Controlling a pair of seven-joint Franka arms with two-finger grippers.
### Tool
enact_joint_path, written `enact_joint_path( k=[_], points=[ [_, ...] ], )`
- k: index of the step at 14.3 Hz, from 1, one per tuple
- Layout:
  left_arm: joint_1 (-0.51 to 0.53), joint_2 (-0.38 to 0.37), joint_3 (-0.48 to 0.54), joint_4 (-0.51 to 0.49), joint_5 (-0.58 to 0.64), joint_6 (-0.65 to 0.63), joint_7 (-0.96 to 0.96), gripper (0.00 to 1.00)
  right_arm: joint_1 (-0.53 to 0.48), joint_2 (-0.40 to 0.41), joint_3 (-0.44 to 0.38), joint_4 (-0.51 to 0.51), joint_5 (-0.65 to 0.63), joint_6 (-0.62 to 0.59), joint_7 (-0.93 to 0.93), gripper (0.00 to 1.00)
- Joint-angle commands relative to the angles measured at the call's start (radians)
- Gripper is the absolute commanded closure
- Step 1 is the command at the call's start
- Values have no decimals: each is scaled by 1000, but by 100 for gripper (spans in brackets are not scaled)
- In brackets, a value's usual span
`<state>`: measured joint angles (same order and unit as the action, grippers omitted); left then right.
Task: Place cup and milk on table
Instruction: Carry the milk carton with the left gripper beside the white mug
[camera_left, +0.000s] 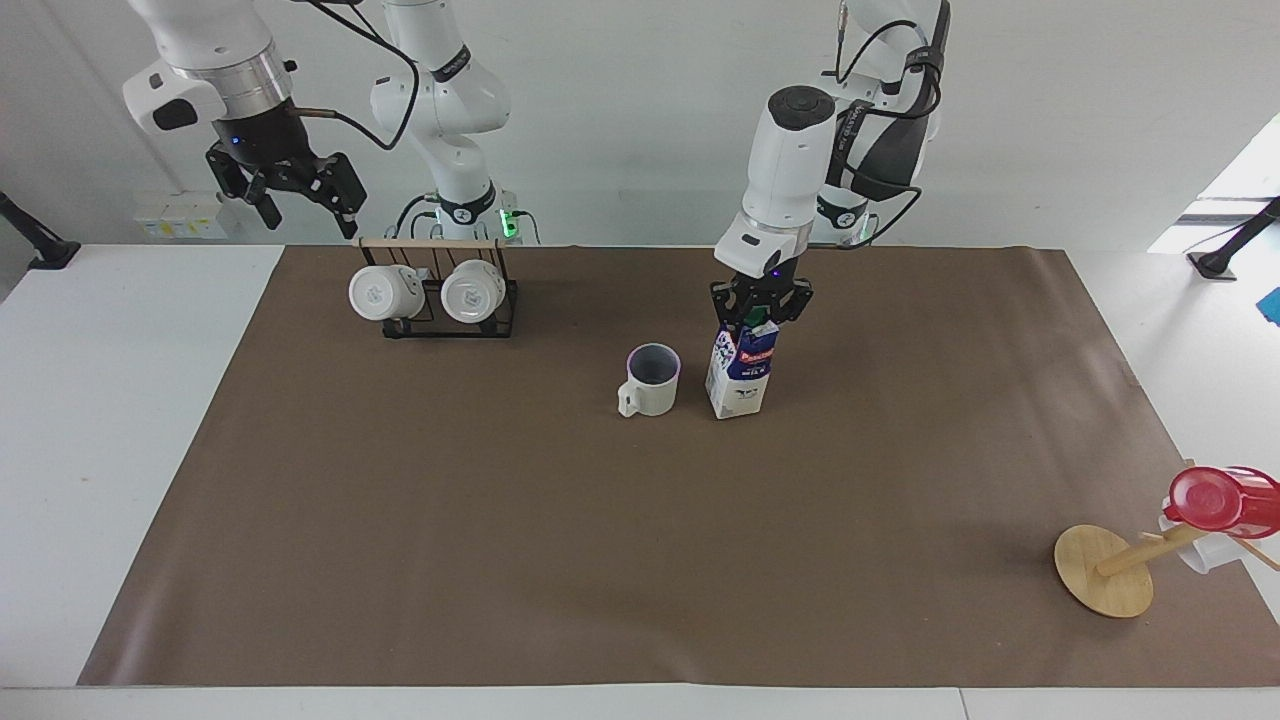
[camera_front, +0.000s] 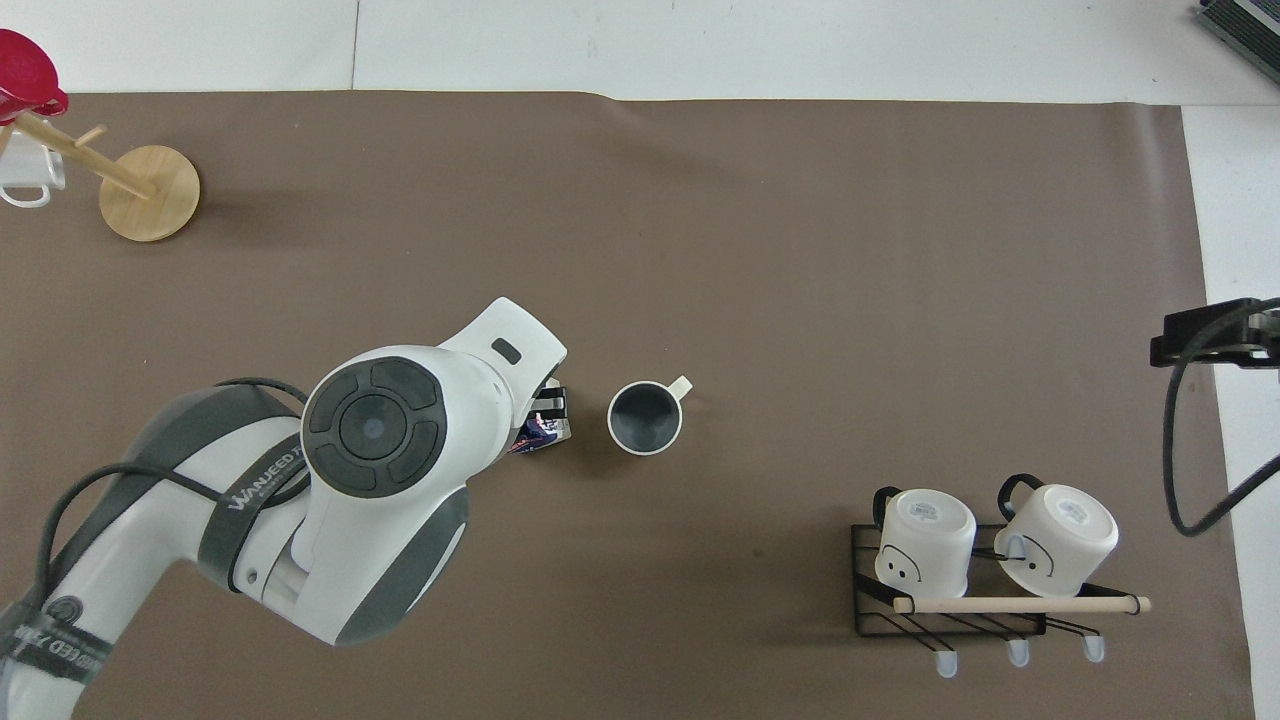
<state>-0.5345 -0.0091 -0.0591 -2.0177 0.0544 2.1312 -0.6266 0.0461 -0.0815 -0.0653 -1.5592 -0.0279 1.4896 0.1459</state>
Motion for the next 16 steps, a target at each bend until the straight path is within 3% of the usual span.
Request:
enact_joint_path(
  k=[1,3,5,7,8,9,14,16],
  points=[
    [-22,8,15,13,27,3,7,52,-8,-29,5,-30,3,-6,-3,0],
    [-21,8,15,7,27,7,16,51,-9,-30,5,-36,3,-5,-5,0],
    [-21,8,15,1,25,16,15,42,-9,-37,4,-44,8,-5,-6,0],
    [-21,8,15,1,25,16,16,27,-9,-43,2,-50,31,-3,-3,0],
    [-22,8,15,1,25,16,15,11,-9,-44,2,-58,29,-2,-3,0],
    [-21,8,15,1,25,15,16,2,-9,-44,2,-58,31,-2,-5,0],
    [-19,-3,15,20,25,-14,16,0,-9,-47,2,-58,31,-3,-3,0],
    [-10,-12,15,66,24,-95,18,0,-9,-47,2,-58,31,-5,-3,0]
  ],
)
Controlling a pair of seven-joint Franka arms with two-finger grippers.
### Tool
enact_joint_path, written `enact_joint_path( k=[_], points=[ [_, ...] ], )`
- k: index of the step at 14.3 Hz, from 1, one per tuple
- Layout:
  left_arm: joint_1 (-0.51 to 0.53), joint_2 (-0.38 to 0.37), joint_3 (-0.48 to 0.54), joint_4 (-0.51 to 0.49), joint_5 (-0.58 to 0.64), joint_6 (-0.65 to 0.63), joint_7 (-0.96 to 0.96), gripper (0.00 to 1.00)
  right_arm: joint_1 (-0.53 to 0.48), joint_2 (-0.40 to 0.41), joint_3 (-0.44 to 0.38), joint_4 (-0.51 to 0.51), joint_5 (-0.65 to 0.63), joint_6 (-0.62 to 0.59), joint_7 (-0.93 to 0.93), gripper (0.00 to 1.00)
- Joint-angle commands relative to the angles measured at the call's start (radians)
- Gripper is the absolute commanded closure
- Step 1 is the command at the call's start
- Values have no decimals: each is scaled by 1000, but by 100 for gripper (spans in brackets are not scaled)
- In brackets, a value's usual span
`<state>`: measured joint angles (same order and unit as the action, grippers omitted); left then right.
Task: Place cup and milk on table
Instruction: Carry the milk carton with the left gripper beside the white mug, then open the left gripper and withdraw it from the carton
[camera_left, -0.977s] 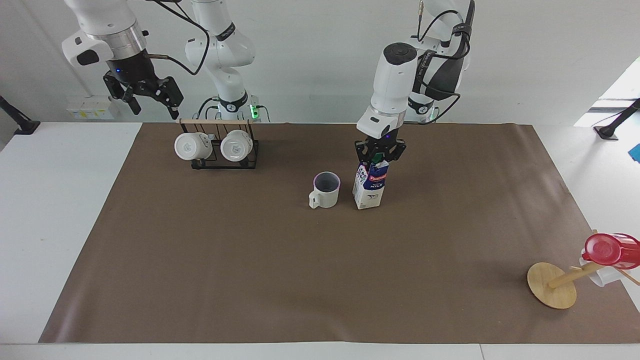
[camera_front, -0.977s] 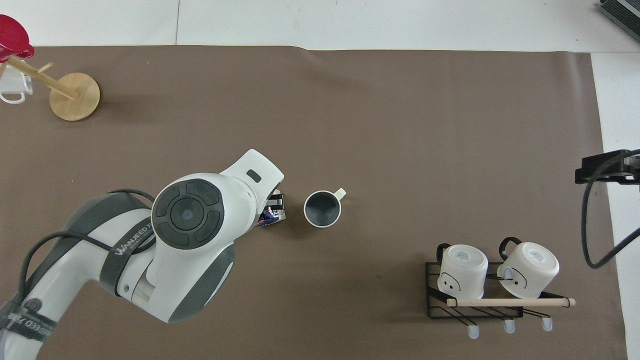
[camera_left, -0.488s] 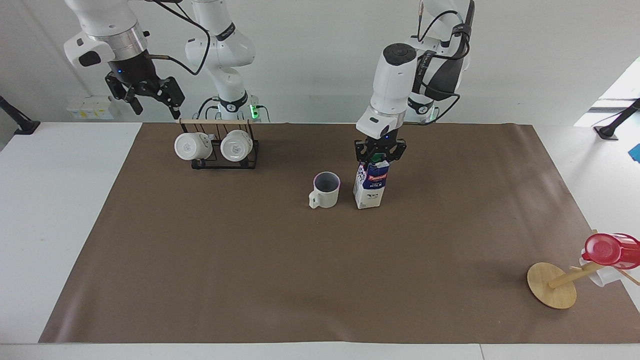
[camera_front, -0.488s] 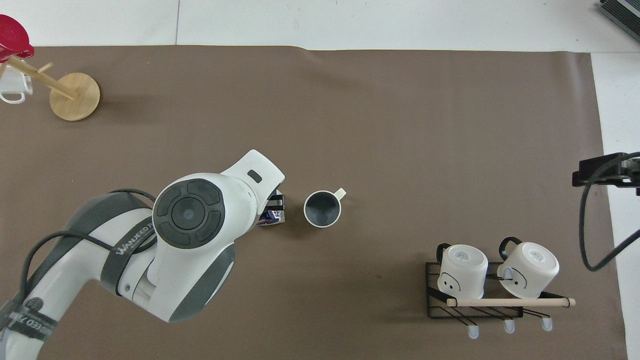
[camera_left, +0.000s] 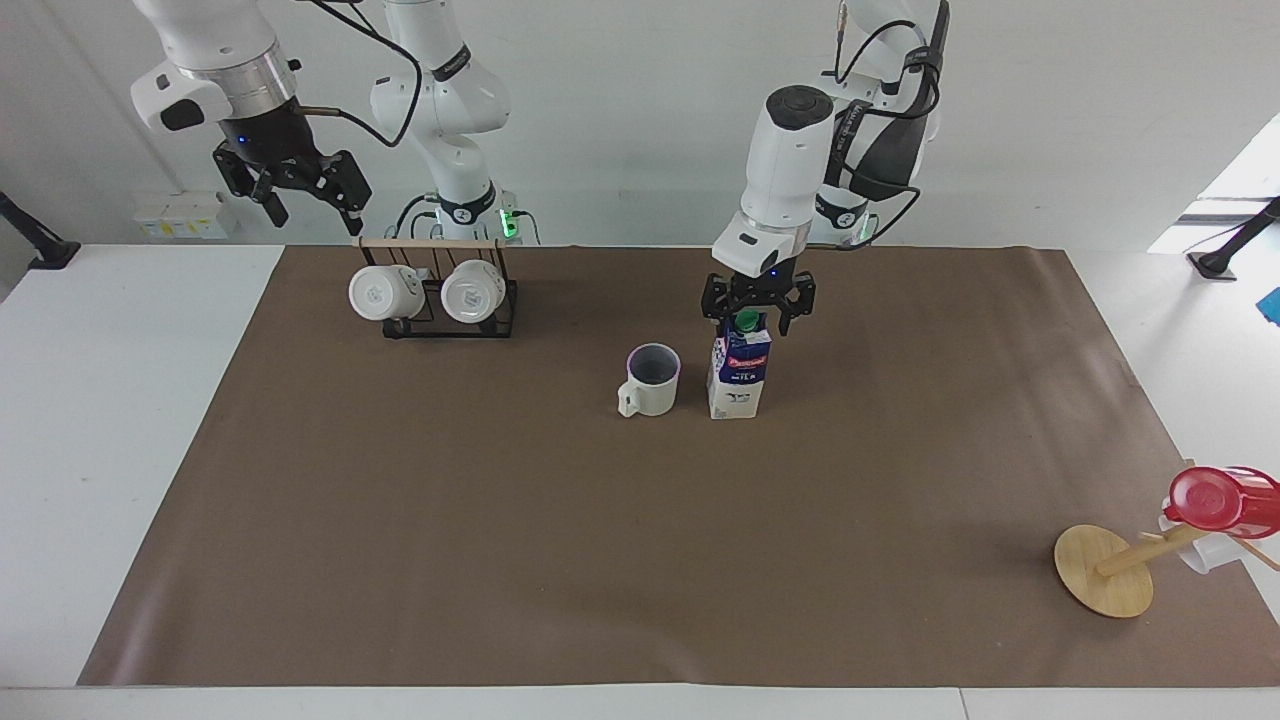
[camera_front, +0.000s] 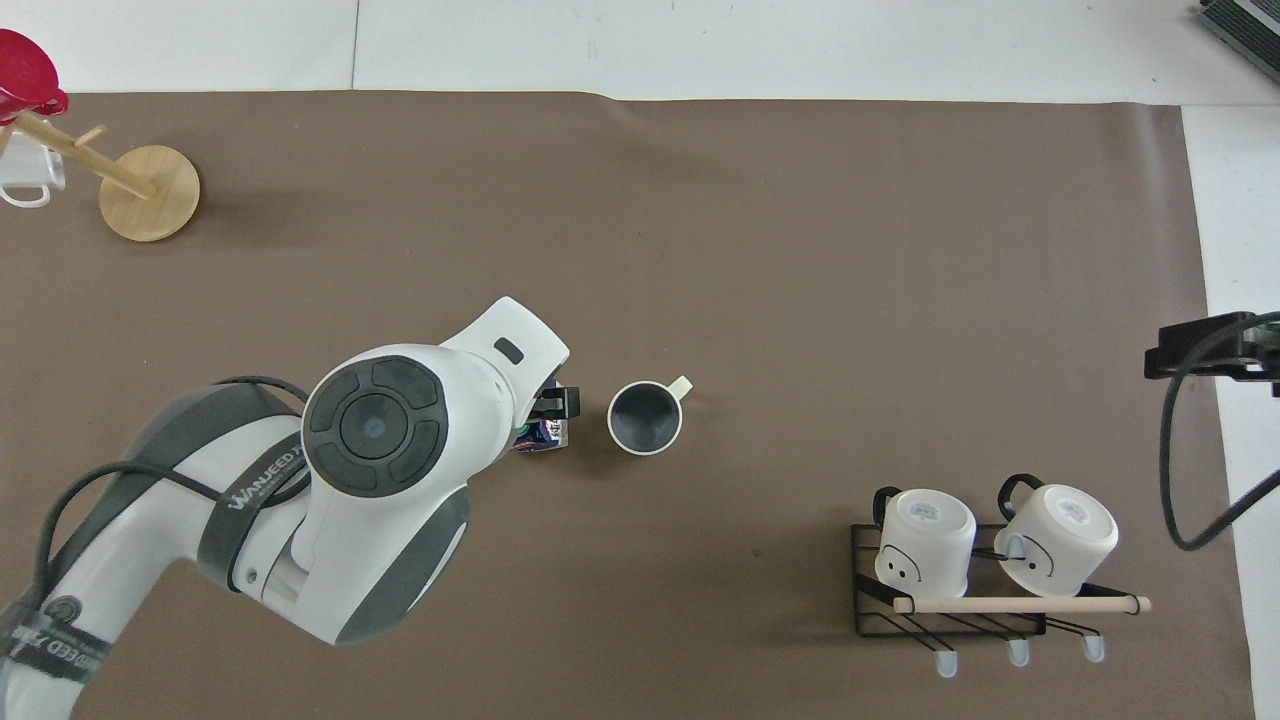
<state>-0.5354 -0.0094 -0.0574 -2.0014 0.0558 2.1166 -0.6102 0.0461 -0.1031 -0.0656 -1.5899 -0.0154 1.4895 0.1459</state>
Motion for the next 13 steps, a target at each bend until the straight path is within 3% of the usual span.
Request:
enact_joint_path(
  k=[1,5,8,13],
  points=[
    [-8,-12,13,85,19,-142,0,0,-9,-26,3,-27,18,-3,-3,0],
    [3,-69,28,150,18,-311,35,0,-9,-26,1,-27,17,-5,-3,0],
    [99,-113,33,177,13,-406,224,0,-9,-27,1,-30,6,5,-14,0],
    [287,-109,36,314,-8,-527,464,0,-9,-27,1,-45,0,0,-6,0]
  ],
)
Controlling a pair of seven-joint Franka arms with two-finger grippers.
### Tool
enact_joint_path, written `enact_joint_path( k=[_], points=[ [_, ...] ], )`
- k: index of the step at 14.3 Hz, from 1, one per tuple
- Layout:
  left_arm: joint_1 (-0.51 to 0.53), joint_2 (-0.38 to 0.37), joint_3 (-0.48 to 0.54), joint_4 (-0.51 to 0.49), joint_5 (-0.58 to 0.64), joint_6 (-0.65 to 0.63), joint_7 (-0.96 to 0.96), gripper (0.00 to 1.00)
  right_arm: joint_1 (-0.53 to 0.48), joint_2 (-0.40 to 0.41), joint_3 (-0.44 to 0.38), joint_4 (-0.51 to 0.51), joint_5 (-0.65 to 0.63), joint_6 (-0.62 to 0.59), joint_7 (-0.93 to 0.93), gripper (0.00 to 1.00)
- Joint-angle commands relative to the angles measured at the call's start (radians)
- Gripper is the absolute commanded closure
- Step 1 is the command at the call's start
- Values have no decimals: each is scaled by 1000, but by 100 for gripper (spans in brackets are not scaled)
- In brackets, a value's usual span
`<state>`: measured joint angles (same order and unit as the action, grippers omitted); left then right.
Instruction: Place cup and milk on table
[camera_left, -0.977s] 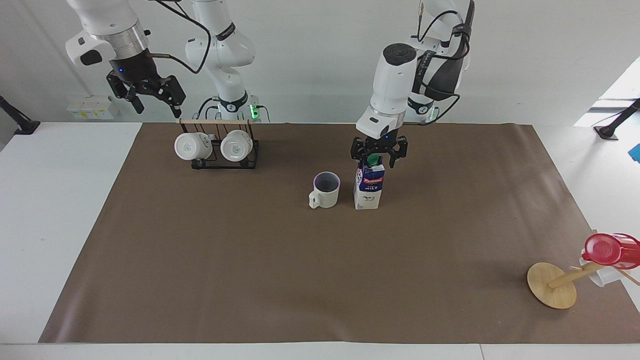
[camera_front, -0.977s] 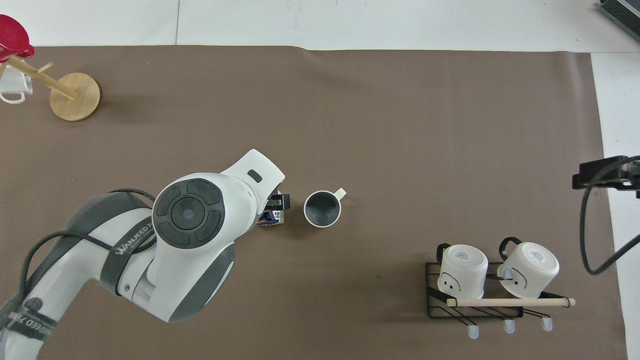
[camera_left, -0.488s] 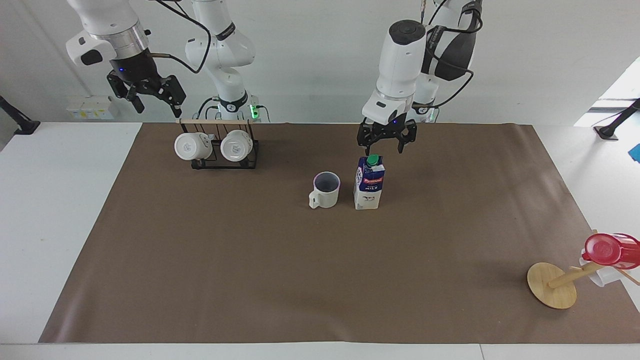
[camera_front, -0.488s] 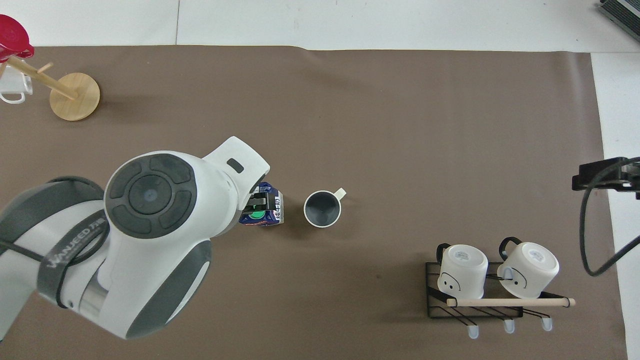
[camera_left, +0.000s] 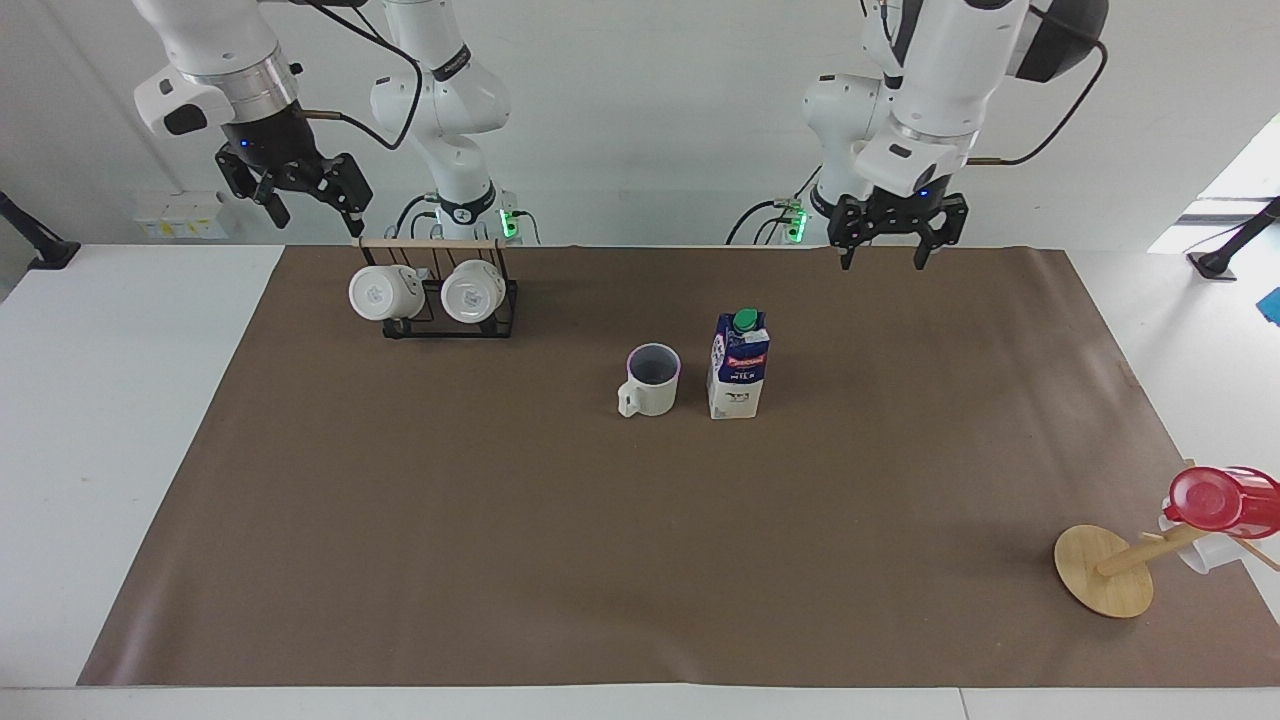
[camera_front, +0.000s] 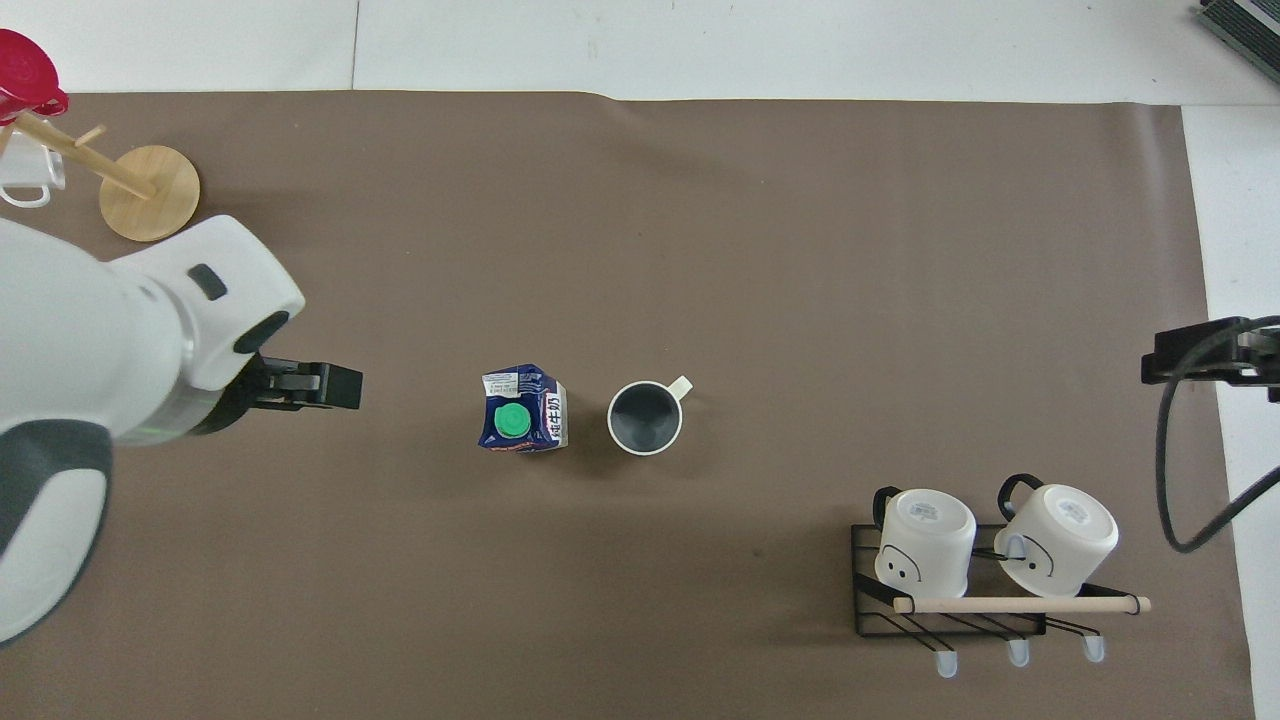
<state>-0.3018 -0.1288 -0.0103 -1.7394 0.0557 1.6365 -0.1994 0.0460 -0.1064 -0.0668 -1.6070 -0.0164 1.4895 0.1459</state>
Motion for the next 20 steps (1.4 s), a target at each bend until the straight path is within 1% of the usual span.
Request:
enact_joint_path(
  k=[1,4,8,10,14,16,17,20],
  points=[
    [85,12,-10,64,-19,-64,73,0,-9,-24,2,-27,1,0,-6,0],
    [153,12,-10,74,-28,-87,156,0,-9,-24,2,-27,-7,1,-14,0],
    [220,9,-8,83,-28,-102,173,0,-8,-24,4,-27,-23,3,-15,0],
    [245,9,-8,83,-28,-104,213,0,-8,-24,4,-27,-20,3,-8,0],
    [253,9,-8,83,-28,-104,216,0,-9,-13,4,-15,3,2,-5,0],
    [247,9,-10,81,-31,-104,218,0,-17,17,4,33,30,-27,-5,0],
    [247,9,-10,83,-52,-103,216,0,-17,39,4,64,32,-53,-5,0],
    [251,8,-10,80,-86,-103,216,0,-12,34,2,59,30,-43,1,0]
  ],
)
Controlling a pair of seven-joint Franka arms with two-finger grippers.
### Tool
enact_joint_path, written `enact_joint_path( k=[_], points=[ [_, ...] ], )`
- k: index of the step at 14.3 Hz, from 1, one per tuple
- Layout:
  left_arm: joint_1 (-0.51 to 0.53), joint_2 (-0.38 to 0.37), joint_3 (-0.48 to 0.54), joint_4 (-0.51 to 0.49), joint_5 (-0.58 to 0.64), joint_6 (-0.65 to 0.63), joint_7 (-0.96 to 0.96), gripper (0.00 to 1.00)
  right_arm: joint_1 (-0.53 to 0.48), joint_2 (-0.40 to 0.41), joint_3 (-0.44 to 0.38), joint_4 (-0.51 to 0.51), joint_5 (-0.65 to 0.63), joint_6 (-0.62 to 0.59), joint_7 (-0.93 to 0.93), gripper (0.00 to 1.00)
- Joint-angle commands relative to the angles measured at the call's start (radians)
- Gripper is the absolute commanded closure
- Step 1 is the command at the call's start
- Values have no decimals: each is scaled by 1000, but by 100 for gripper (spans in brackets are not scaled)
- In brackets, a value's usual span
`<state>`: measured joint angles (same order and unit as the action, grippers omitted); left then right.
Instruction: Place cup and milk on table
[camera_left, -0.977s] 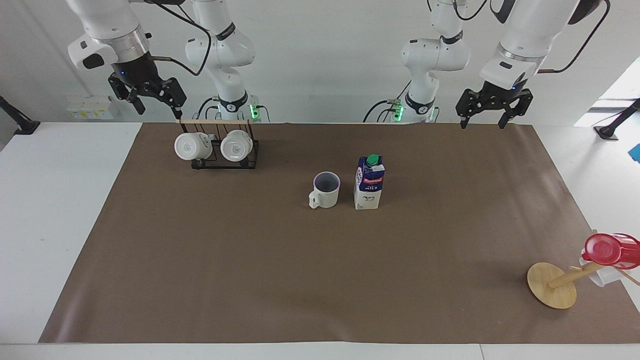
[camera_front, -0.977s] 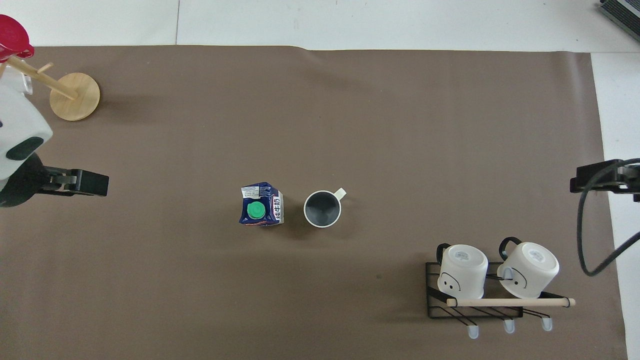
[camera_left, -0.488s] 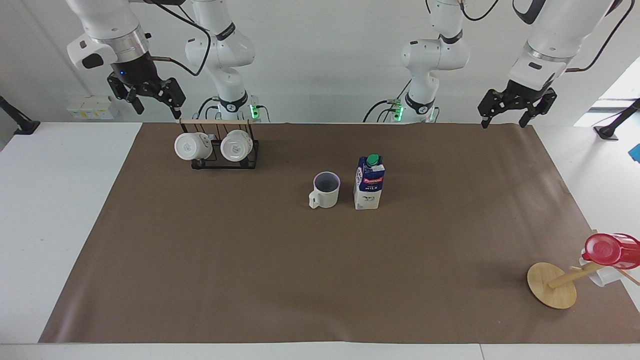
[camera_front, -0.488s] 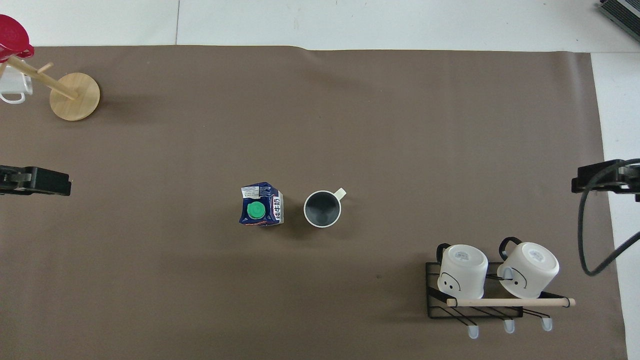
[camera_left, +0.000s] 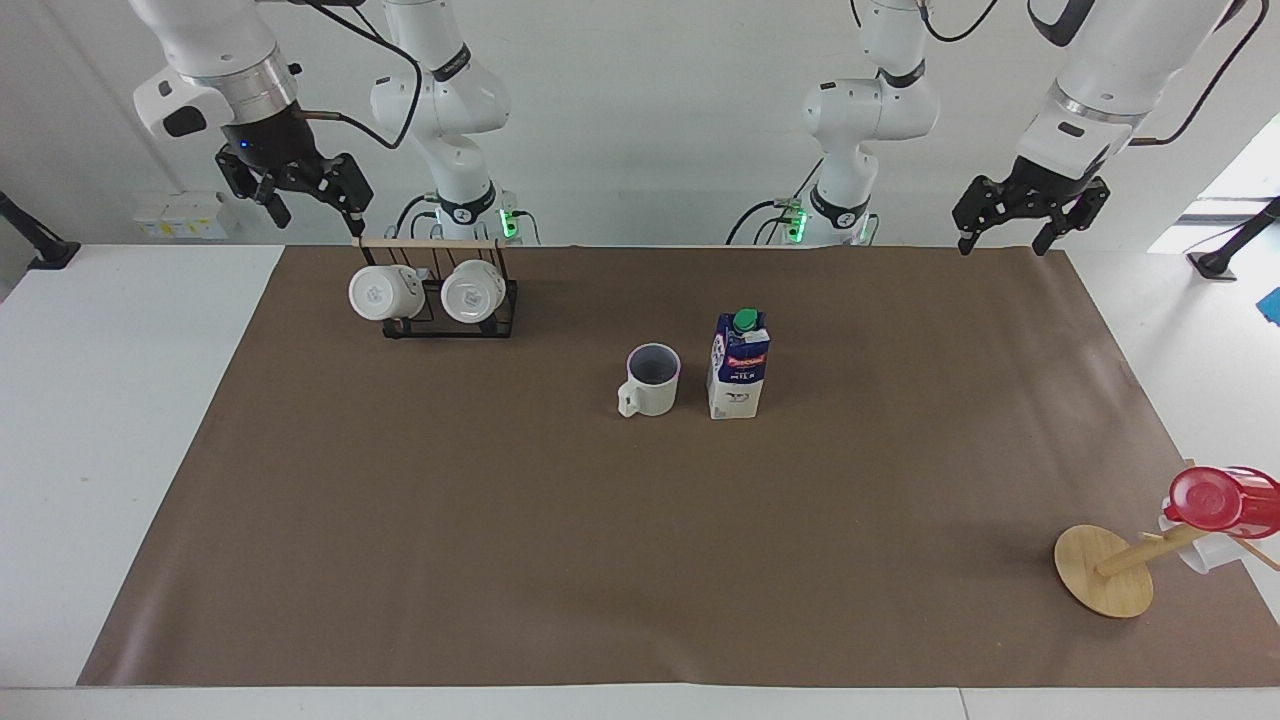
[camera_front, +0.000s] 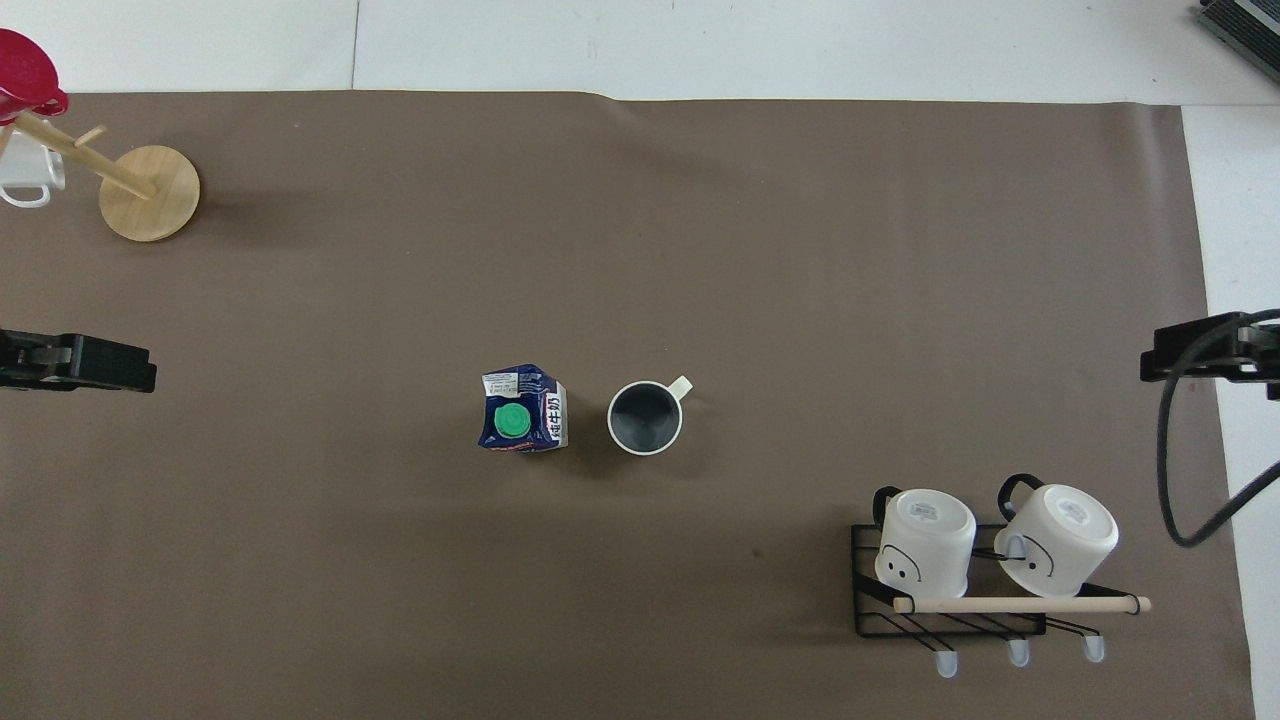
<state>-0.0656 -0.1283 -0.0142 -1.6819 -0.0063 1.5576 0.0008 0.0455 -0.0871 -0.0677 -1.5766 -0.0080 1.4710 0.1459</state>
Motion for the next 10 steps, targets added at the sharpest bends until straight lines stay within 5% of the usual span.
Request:
enact_joint_path(
  k=[1,10],
  points=[
    [13,6,-7,18,-24,-25,16,0,-13,13,3,26,23,-23,4,0],
    [10,-14,-10,-4,-24,-27,15,0,-9,-10,5,30,29,-26,-2,0]
  ],
)
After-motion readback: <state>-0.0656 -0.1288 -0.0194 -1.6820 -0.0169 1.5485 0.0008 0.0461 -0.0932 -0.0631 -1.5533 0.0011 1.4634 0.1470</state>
